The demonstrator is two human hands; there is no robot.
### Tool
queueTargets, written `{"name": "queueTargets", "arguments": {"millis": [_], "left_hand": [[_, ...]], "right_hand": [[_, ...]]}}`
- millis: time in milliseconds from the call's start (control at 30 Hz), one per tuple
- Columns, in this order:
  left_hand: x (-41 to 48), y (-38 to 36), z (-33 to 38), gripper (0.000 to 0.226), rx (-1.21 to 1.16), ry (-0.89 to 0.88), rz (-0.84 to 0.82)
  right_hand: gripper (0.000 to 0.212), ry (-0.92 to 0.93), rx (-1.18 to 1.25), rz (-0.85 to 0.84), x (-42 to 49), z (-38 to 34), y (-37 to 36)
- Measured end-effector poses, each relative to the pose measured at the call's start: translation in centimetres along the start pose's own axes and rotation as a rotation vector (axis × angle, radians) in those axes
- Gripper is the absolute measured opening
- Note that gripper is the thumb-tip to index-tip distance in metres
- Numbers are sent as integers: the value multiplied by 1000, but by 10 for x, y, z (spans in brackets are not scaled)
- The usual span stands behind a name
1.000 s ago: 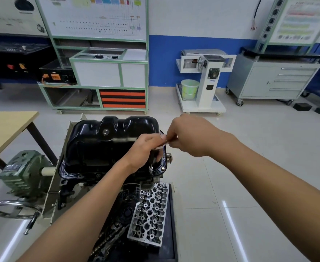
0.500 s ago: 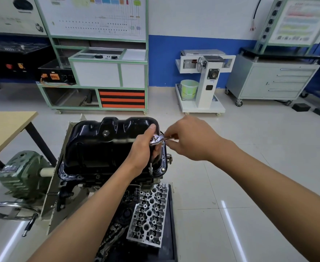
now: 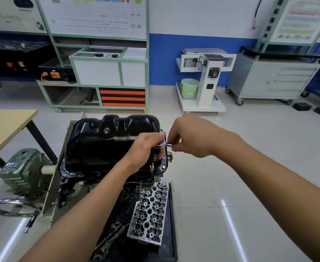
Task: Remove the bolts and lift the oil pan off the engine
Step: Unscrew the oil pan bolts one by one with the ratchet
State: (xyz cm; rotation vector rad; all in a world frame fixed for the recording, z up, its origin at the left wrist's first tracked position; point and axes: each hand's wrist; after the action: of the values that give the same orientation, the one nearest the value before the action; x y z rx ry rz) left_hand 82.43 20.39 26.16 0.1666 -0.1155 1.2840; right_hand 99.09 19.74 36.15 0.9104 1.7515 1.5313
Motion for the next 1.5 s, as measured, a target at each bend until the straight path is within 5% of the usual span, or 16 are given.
{"name": "queueTargets", "arguments": {"millis": [133, 300, 500, 767, 1000, 1200, 1300, 1500], "left_hand": [[0, -3, 0, 52, -5, 26, -79], [1, -5, -1, 54, -28, 42, -17], [0, -8, -4, 61, -7, 21, 230], [6, -18, -9, 62, 12, -28, 284], [3, -7, -10, 59, -19, -7, 244], [0, 8, -4, 54, -11, 8, 66], [-1, 3, -4, 50, 3, 19, -30], [3, -3, -6, 49, -39, 31, -66]], "right_hand": [[33, 10, -71, 145, 20, 6, -5], [43, 80, 186, 193, 28, 6, -23], [24, 28, 161, 308, 8, 10, -33], [31, -130, 191, 121, -15, -13, -17], [30, -66, 353, 2, -8, -14, -9], [6, -63, -21, 57, 12, 2, 3], [24, -73, -86, 177, 30, 5, -5], [40, 92, 157, 220, 35, 7, -23]]}}
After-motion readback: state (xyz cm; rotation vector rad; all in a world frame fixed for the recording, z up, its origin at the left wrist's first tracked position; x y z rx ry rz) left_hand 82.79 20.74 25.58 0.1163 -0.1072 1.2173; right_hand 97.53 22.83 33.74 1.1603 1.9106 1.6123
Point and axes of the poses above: each hand's wrist, its own x-axis towards the middle knuckle, its own y-axis out of the back of the hand, z = x × y
